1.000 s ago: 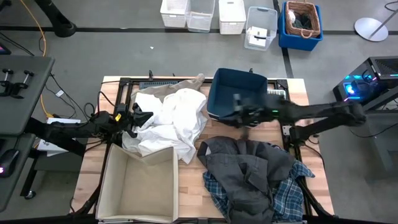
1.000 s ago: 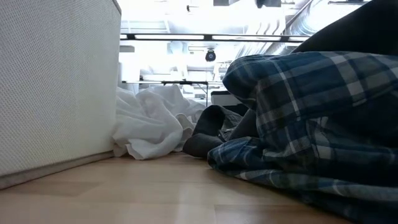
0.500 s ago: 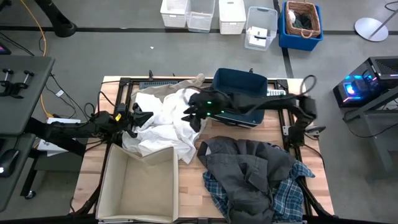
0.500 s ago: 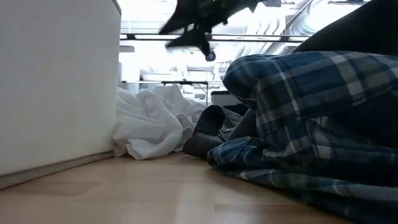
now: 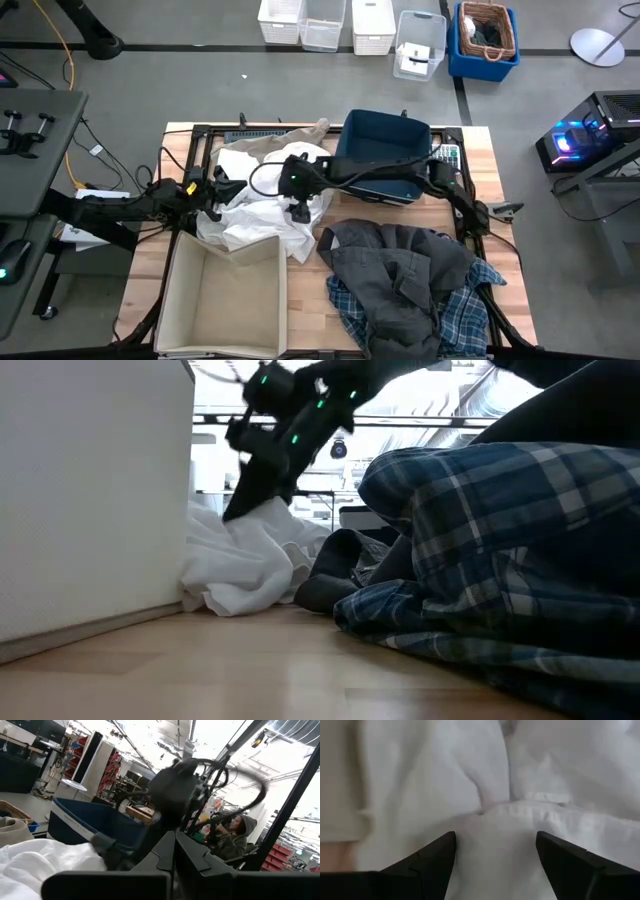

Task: Sort clothes
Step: Put the white polo shirt into the blue laundry bin

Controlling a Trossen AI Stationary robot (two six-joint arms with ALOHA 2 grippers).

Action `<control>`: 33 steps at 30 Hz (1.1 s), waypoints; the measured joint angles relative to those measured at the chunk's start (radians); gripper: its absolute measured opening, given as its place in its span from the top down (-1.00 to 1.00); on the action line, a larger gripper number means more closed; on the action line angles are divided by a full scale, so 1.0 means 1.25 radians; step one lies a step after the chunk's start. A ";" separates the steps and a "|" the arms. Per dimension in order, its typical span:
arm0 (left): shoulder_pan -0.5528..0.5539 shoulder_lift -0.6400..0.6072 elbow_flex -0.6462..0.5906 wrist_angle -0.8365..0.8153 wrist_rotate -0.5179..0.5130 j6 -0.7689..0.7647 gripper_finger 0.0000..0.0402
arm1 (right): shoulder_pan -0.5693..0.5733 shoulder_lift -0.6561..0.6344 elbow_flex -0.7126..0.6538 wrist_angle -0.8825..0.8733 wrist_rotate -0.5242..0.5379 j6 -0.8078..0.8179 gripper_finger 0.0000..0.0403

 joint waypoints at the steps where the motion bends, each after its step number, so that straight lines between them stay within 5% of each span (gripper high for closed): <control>1: 0.000 0.000 0.000 -0.003 0.000 0.000 1.00 | 0.000 0.020 0.009 -0.001 0.023 -0.003 -0.35; 7: 0.000 0.000 0.000 -0.008 0.000 0.000 1.00 | 0.002 0.095 0.029 -0.066 0.110 -0.007 -0.21; 14: 0.000 0.000 0.000 -0.007 0.000 0.000 1.00 | 0.010 0.098 0.022 -0.124 0.073 0.035 0.88; 20: 0.000 0.000 0.000 -0.008 0.000 0.000 1.00 | 0.012 0.027 0.103 -0.186 0.008 0.067 0.95; 24: 0.000 0.001 0.000 -0.009 0.000 0.000 1.00 | -0.003 -0.118 0.209 -0.214 0.011 0.054 0.95; 29: 0.000 0.001 0.000 -0.011 0.000 0.000 1.00 | -0.038 -0.279 0.343 -0.229 0.127 0.037 0.95; 33: 0.000 0.001 0.000 -0.014 -0.002 0.000 1.00 | -0.064 -0.431 0.288 -0.219 0.313 0.027 0.95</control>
